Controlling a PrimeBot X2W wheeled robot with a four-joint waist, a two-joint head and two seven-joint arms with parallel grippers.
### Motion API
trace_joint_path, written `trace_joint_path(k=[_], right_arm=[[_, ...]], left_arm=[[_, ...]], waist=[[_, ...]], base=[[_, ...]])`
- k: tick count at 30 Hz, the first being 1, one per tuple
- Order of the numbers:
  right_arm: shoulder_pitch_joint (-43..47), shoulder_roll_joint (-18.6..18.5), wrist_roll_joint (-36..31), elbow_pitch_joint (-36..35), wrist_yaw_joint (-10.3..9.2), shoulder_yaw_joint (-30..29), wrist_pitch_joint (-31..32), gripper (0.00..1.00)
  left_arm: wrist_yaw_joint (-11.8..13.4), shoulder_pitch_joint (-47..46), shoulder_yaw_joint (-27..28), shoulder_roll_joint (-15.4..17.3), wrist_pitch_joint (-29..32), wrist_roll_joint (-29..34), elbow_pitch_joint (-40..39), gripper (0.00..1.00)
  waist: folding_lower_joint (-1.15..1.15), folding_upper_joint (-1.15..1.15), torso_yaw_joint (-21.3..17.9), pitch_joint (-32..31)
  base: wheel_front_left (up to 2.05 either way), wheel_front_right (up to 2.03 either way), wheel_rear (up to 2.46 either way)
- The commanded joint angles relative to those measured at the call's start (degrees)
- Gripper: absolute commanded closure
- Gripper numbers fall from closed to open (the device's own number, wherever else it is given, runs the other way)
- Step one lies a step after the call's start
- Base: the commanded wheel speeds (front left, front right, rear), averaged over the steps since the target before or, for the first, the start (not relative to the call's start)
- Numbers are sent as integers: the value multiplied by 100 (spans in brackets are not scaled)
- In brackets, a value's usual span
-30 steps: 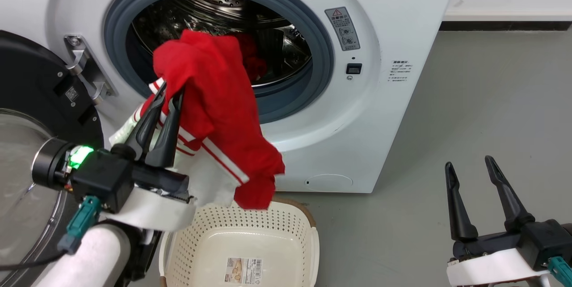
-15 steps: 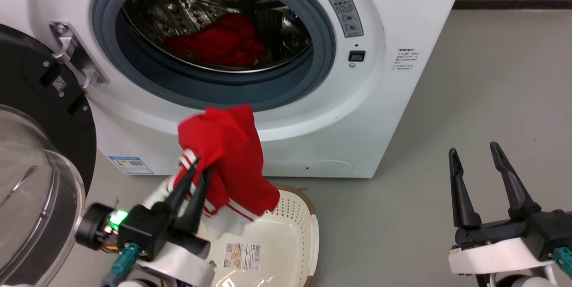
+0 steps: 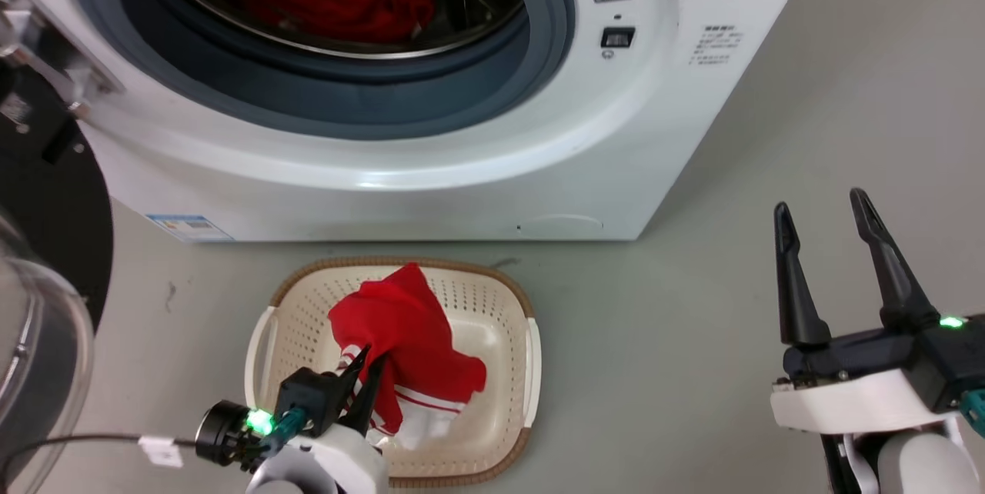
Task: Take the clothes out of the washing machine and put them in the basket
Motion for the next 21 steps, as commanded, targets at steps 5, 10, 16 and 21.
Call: trace_joint_path(k=[5,10,16,21], right_arm=[[-325,9,-68,-90,-4,35,-11,0],[-627,9,-31,-209,-4,-15,-12,0],[-1014,10,42,-362,-4,-76,-11,0],[-1274,10,132,-423,-5,-142,-11,0]], left_arm=[[-351,-679,-25,-437,-61,169,1223,100],[-583,-1434,66,-843,-68,267,2306,100],[-781,-2490,-110,-1183,-64,523,3636,100],[-893,-3194,-330,-1371,-9,711,4550,100]], waist=[[0,0,-166,671],[0,0,-248,1331],[0,0,-306,2309],[0,0,-392,2936]], base=[[0,0,0],[0,0,0],[0,0,0],[0,0,0]])
